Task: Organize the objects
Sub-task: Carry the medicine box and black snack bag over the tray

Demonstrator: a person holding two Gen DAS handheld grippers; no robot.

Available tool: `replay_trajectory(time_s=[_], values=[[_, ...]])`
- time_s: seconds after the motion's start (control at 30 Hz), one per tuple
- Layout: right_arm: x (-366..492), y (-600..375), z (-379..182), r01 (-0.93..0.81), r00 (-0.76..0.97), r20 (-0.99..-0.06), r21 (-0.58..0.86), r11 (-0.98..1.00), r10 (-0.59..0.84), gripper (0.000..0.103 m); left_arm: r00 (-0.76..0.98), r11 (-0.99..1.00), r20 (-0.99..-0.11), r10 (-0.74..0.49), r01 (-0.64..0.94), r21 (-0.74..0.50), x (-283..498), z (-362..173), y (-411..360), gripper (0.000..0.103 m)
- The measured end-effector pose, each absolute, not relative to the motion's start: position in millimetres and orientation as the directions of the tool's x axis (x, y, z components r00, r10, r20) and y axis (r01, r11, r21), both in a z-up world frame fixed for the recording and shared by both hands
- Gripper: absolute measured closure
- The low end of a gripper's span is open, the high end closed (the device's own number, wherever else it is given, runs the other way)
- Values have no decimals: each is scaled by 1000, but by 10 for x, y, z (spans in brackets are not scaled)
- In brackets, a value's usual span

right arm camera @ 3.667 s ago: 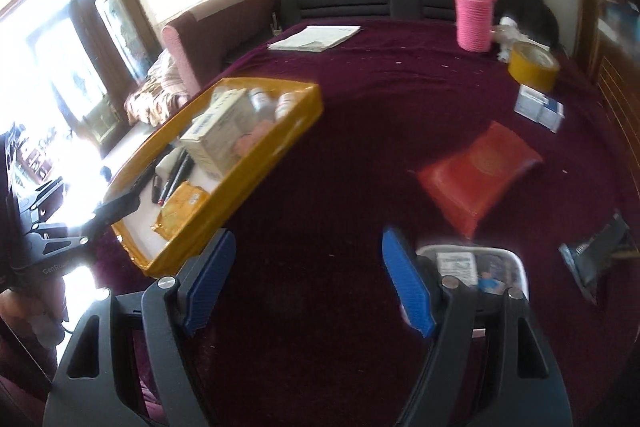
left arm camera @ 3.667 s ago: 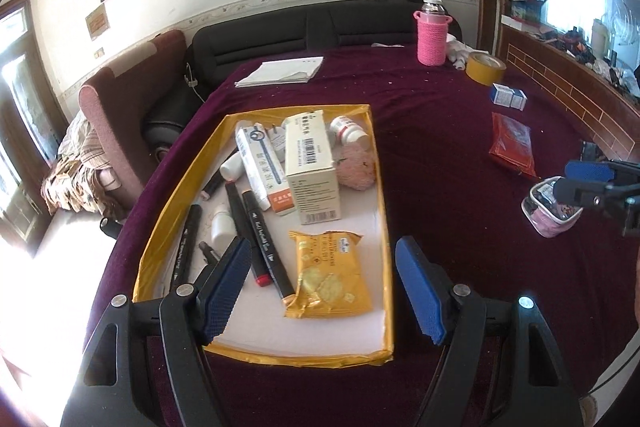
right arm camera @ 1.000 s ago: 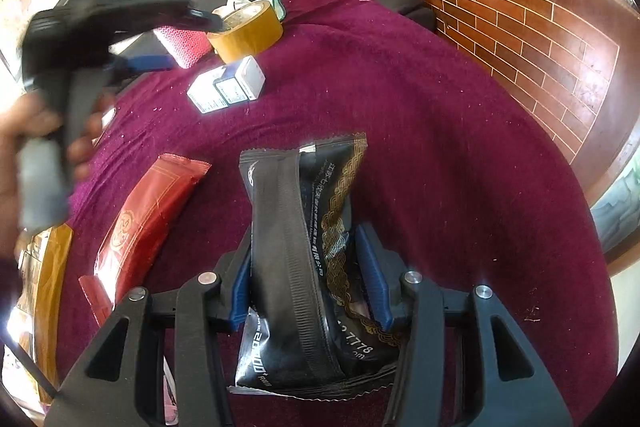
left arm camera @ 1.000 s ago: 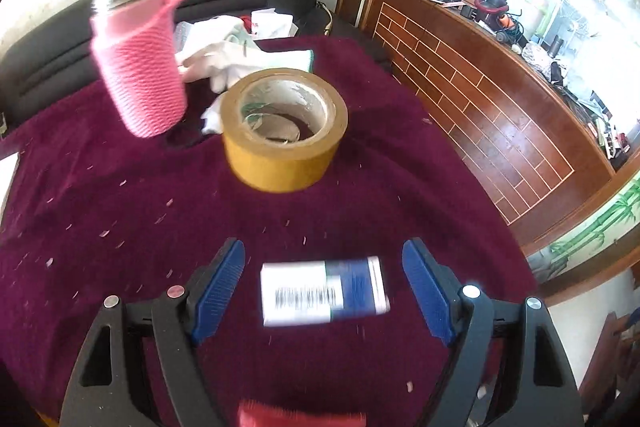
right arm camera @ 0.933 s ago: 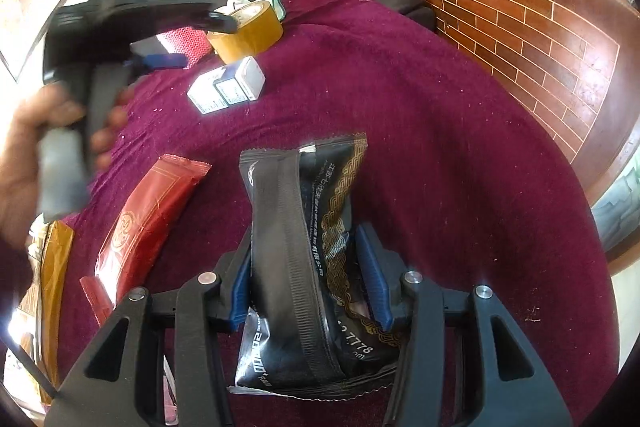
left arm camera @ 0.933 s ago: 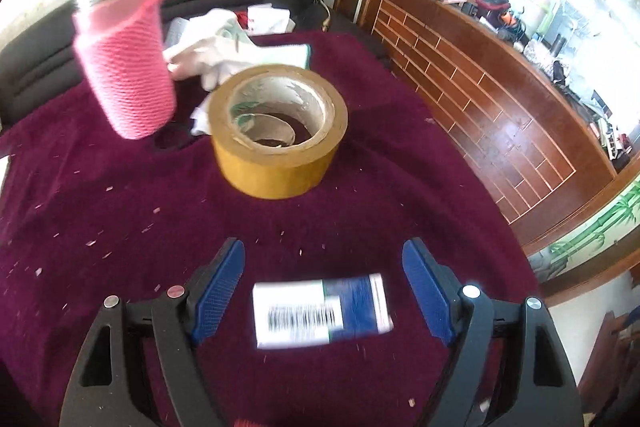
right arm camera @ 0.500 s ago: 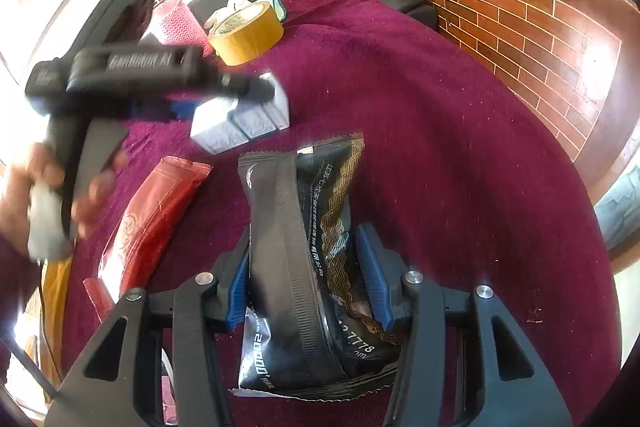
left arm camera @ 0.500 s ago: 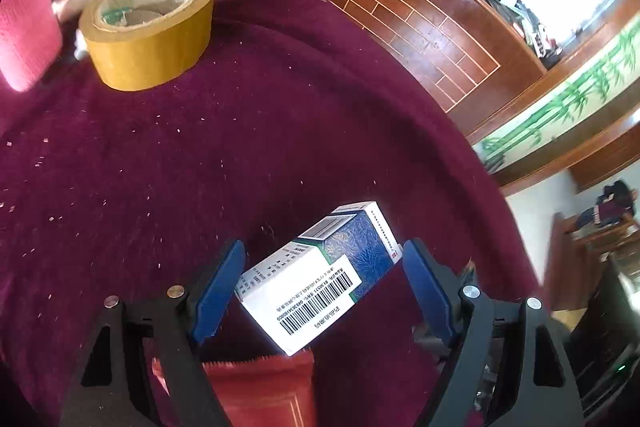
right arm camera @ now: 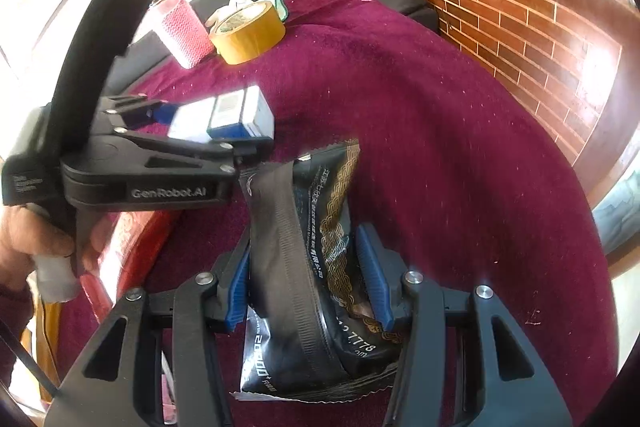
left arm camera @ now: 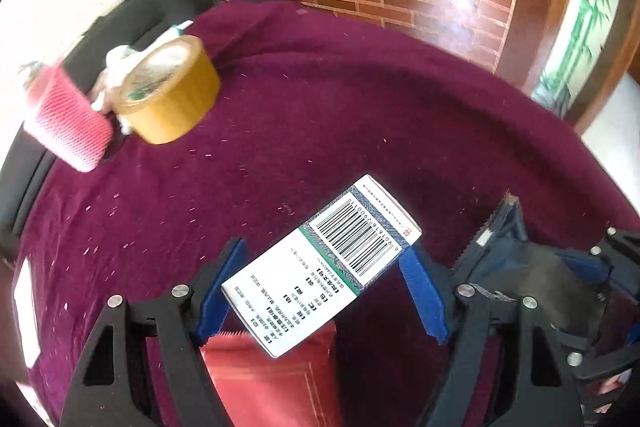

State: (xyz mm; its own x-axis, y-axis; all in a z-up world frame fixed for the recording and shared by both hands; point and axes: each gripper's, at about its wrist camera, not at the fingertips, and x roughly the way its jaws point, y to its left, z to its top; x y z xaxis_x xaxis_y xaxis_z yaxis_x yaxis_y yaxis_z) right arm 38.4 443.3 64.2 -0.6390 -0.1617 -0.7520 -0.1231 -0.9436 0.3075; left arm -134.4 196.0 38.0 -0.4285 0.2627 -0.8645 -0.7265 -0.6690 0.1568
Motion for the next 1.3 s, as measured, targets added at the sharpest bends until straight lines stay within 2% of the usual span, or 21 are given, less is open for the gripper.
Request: replay_trajectory(time_s=[0.13, 0.2, 0.33, 0.4, 0.7, 0.87, 0.97, 1.1, 1.3], values=[[382, 4442, 637, -123, -643, -750, 302, -945, -156, 61, -488, -722, -817, 307, -679, 134, -1083, 731, 1725, 31], [391, 4520, 625, -126, -648, -737, 355, -926, -194, 62, -521, -750, -790, 324, -651, 122, -952, 954, 1525, 31], [436, 4642, 650, -111, -674, -690, 447, -887, -263, 74, -578, -805, -737, 352, -588, 77, -538, 1381, 964, 31], [442, 4634, 670, -95, -684, -677, 452, -887, -272, 75, -591, -832, -721, 361, -554, 37, -348, 1510, 641, 31], [525, 4522, 745, -41, -715, -624, 489, -871, -316, 78, -697, -963, -669, 257, -245, -114, 844, 1831, -1301, 31], [757, 4317, 961, 15, -718, -592, 513, -858, -366, 78, -756, -984, -634, 165, -81, -160, 1456, 1996, -2220, 30], [928, 4029, 1197, 91, -703, -567, 526, -846, -429, 78, -768, -982, -627, 132, -15, -189, 1693, 2012, -2614, 30], [1106, 3477, 1531, 219, -665, -544, 514, -830, -512, 78, -777, -985, -625, 76, 38, -168, 1796, 1892, -2877, 30], [1167, 2437, 1642, 371, -518, -548, 548, -750, -657, 77, -734, -979, -675, 78, 72, -192, 1632, 1311, -3003, 30]])
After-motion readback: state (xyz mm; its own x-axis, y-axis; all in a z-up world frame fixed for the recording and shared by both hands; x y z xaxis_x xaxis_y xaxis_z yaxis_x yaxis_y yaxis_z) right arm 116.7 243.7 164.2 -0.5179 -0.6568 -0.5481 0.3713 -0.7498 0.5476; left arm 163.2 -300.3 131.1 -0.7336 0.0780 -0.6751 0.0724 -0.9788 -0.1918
